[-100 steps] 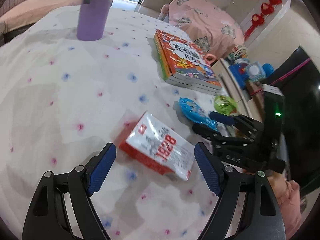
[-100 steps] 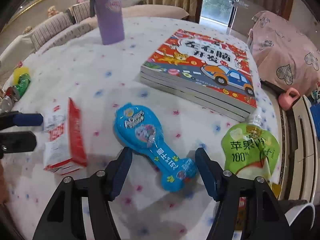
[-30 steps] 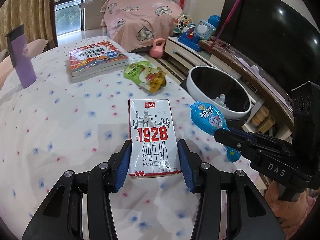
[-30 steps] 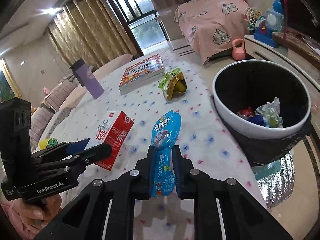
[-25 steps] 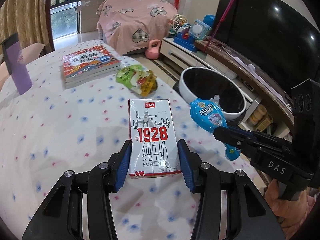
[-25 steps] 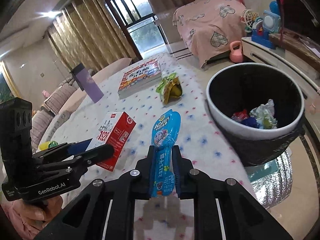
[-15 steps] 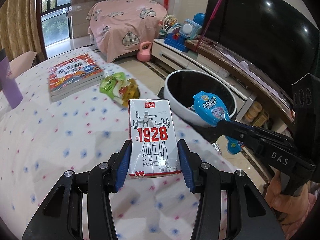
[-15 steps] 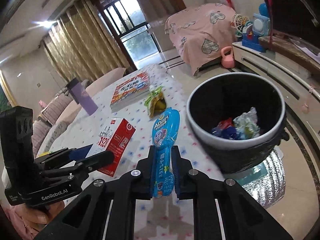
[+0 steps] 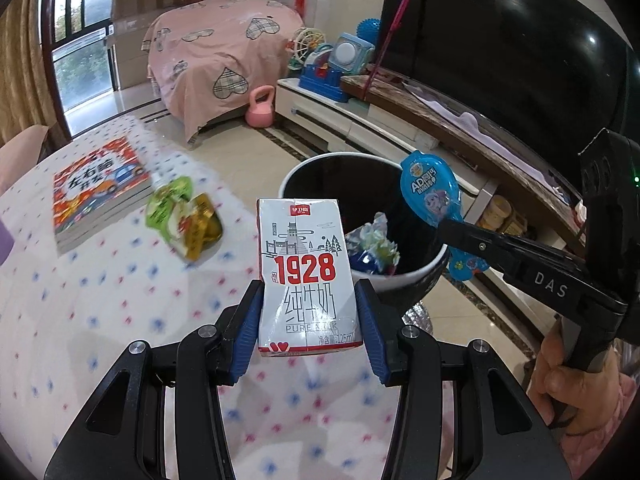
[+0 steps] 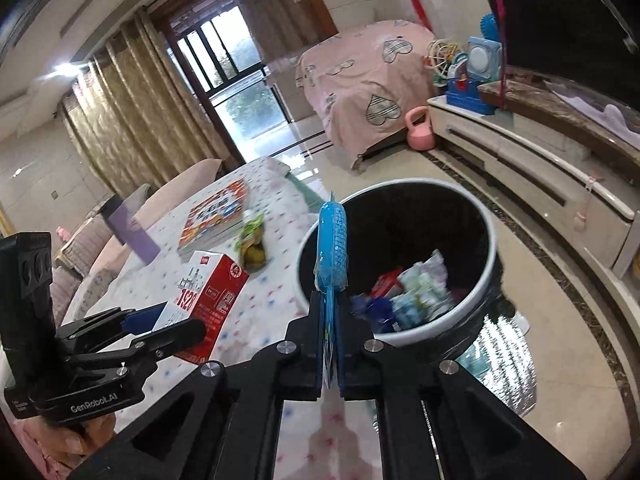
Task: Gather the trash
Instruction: 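Carry the white carton and blue lollipop over the bin and release both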
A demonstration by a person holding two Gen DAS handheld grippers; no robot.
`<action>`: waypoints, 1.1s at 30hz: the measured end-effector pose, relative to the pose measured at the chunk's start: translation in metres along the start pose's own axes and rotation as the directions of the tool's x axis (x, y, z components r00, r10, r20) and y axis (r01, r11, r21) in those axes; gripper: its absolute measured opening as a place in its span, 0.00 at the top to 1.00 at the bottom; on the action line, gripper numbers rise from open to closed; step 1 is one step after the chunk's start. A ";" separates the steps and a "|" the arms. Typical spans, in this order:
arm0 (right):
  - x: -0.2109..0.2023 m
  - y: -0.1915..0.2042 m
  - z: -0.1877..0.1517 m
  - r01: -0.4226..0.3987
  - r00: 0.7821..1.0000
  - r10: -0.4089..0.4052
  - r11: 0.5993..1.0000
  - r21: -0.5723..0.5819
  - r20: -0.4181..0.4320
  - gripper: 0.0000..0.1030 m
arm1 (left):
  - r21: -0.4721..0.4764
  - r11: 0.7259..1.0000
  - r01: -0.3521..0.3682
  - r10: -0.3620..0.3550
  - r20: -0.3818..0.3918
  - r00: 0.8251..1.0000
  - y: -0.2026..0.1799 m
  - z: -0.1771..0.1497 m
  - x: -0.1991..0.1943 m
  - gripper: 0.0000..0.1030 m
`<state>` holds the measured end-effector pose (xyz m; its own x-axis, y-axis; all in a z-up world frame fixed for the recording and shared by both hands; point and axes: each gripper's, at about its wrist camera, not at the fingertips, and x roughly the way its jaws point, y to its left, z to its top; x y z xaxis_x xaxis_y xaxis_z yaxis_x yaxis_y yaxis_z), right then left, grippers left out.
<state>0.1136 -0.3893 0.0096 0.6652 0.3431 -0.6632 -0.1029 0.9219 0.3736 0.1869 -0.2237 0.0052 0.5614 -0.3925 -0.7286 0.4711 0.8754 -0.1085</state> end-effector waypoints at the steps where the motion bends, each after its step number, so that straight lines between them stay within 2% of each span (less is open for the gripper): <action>1: 0.001 -0.003 0.003 0.008 1.000 -0.008 1.000 -0.001 0.002 0.96 | 0.004 1.000 0.000 0.000 0.000 1.000 -0.002 0.003 0.002 0.56; 13: 0.011 -0.033 0.027 0.043 0.999 -0.043 0.999 0.025 0.007 0.96 | 0.052 0.999 0.010 -0.009 -0.021 1.000 -0.022 0.040 0.038 0.56; 24: 0.034 -0.050 0.035 0.048 0.998 -0.047 0.998 0.045 -0.041 0.96 | 0.055 0.998 0.017 -0.013 -0.071 0.997 -0.030 0.052 0.067 0.56; 33: 0.048 -0.057 0.037 0.070 0.995 -0.066 0.996 0.048 -0.071 0.96 | 0.060 0.998 0.004 0.001 -0.078 0.997 -0.033 0.055 0.076 0.56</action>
<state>0.1792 -0.4320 -0.0195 0.6162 0.2934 -0.7309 -0.0208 0.9337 0.3573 0.2520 -0.2977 -0.0096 0.5069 -0.3685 -0.7792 0.5131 0.8554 -0.0708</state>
